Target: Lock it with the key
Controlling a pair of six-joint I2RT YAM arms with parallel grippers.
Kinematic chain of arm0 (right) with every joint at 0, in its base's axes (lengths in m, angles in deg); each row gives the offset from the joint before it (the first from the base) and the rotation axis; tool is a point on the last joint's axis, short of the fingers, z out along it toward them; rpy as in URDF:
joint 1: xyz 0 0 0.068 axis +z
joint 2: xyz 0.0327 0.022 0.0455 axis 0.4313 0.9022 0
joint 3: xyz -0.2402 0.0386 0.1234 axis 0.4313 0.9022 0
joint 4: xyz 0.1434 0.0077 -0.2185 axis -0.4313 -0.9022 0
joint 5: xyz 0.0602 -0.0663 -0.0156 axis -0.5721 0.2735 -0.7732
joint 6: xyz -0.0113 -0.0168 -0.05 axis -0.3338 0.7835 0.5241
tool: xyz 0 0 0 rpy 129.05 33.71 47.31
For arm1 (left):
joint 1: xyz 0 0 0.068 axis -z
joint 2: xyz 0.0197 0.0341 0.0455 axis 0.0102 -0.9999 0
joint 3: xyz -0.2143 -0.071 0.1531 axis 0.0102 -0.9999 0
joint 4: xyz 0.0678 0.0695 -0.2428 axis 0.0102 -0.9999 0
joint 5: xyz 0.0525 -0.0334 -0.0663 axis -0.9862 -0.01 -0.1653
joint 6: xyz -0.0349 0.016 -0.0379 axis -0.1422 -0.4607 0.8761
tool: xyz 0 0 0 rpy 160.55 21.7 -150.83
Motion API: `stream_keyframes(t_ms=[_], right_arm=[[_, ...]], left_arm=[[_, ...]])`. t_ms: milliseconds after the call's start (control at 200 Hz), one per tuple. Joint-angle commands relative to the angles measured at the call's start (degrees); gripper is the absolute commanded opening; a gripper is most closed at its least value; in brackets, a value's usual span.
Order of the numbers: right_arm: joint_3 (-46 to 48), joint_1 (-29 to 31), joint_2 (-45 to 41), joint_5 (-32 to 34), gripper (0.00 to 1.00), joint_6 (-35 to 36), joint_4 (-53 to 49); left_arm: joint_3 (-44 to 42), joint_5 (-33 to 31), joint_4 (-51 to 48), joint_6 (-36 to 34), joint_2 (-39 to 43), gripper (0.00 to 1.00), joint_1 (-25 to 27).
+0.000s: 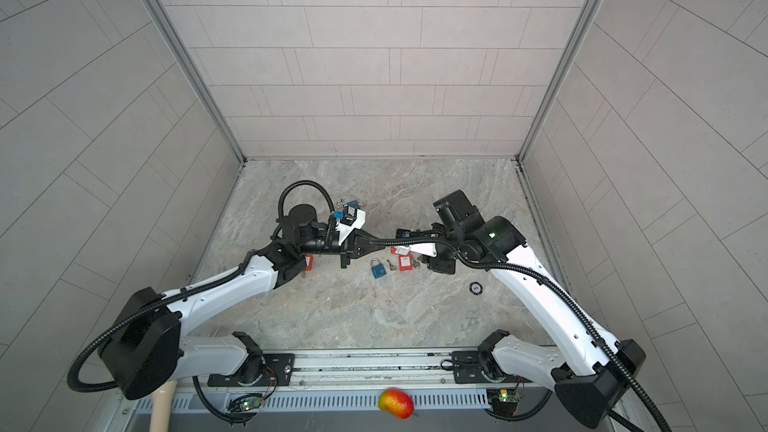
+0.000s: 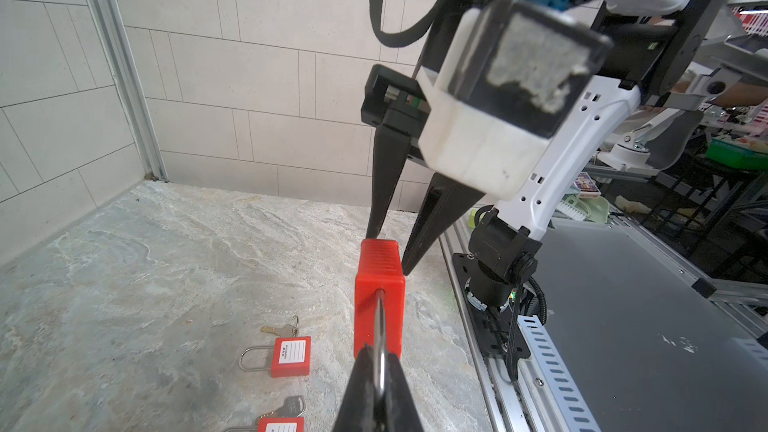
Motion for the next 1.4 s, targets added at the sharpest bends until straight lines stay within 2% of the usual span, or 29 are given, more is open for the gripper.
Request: stream_keyframes(t_ms=[0,155,545,605,710,771,966,1136,1286,1396], right_arm=[[-0.98,-0.16,0.49,-1.96,0.28,-0.59,-1.49],[-2.1,-0.18,1.69,-4.72,0.23,-0.42,-2.06],[-3.34,-0.45,2.85,-6.68,0.0,0.89,-4.86],[-3.63,-1.81,2.96,-8.35,0.0,1.2,-6.28],[-4.07,-6.22,3.63,-15.02,0.0,1.27,-10.43],[-4.38,-7.27,4.26,-15.99,0.0,2.69,-12.96],[-1.62,-7.72,3.29,-12.82,0.0,4.18,-11.26],[1.96,-7.48,-0.51,-7.45,0.0,3.81,-1.44],[1.52,-3.11,-0.67,-2.62,0.0,3.04,0.7],[1.65,-1.34,-0.62,2.01,0.0,4.41,-0.45]], left_arm=[[1.04,2.68,4.44,1.35,-0.24,0.0,-0.33],[1.52,3.34,4.02,0.52,-0.65,0.0,-0.19],[2.28,3.08,-1.17,-3.69,0.48,0.0,-0.27],[2.31,2.44,-2.32,-5.17,1.17,0.0,-0.52],[2.02,1.77,-2.71,-7.17,2.23,0.0,-0.99],[2.04,1.68,-3.14,-8.13,2.67,0.0,-1.25],[1.9,1.9,-3.79,-8.72,3.15,0.0,-1.83],[3.15,2.35,-5.12,-3.77,1.42,0.0,-2.24],[2.55,3.44,-0.39,2.97,-0.44,0.0,-2.27],[2.89,3.34,-1.88,2.32,0.04,0.0,-2.31]])
